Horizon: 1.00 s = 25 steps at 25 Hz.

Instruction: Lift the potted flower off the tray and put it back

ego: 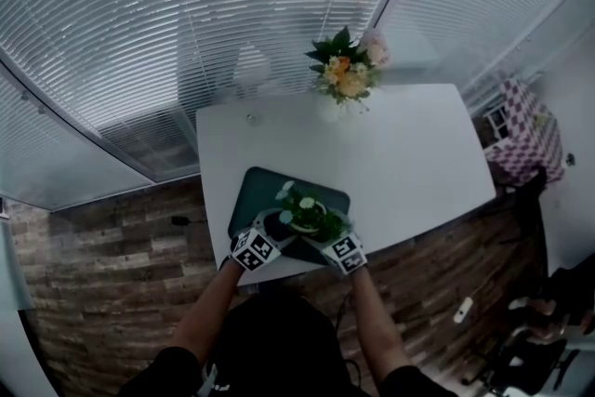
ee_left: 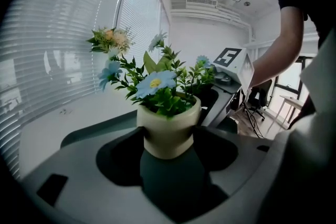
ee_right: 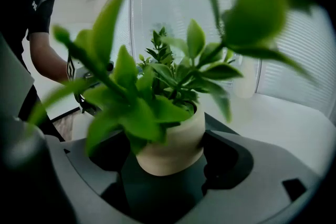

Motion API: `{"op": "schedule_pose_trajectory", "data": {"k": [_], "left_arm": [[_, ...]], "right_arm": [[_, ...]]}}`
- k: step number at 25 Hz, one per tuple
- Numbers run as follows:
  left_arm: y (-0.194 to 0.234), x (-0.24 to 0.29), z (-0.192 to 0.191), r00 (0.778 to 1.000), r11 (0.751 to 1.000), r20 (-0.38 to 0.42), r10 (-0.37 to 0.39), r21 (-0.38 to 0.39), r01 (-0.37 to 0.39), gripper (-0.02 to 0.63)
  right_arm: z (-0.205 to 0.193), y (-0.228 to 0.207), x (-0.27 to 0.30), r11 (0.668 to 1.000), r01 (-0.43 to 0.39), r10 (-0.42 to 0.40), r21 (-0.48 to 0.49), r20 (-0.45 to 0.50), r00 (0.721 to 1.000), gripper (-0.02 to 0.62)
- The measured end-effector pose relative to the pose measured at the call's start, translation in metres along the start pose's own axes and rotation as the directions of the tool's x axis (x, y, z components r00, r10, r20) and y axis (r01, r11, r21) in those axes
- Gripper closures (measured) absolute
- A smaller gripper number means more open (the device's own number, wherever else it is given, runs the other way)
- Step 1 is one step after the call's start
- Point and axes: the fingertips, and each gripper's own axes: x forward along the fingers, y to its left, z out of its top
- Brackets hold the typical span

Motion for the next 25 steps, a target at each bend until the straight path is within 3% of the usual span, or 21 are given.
{"op": "schedule_pose_trajectory", "data": {"k": [9, 13, 21, 25], "left_arm": [[0.002, 0.002, -0.001, 1.000, 1.000, -0.011, -0.001, -0.017, 0.001, 0.316], [0.003, -0.002, 0.001, 1.000, 1.000, -0.016, -0.002, -0.025, 0.001, 0.316], [0.002, -0.002, 0.000, 1.000, 0.998, -0.026, -0.002, -0.068, 0.000, 0.316], [0.003, -0.005, -0.003, 1.000, 0.985, 0.003, 0.010, -0.170, -0.009, 0.316]], "right_arm": [[-0.003, 0.000, 0.001, 1.000, 0.003, -0.003, 0.015, -0.033, 0.999, 0.190], [-0.010, -0.004, 0.012, 0.999, 0.013, -0.014, 0.040, 0.036, 0.999, 0.190], [-0.008, -0.004, 0.007, 0.999, 0.013, -0.013, 0.030, 0.008, 1.000, 0.190], [-0.005, -0.004, 0.004, 0.999, 0.009, -0.010, 0.037, 0.021, 1.000, 0.190]]}}
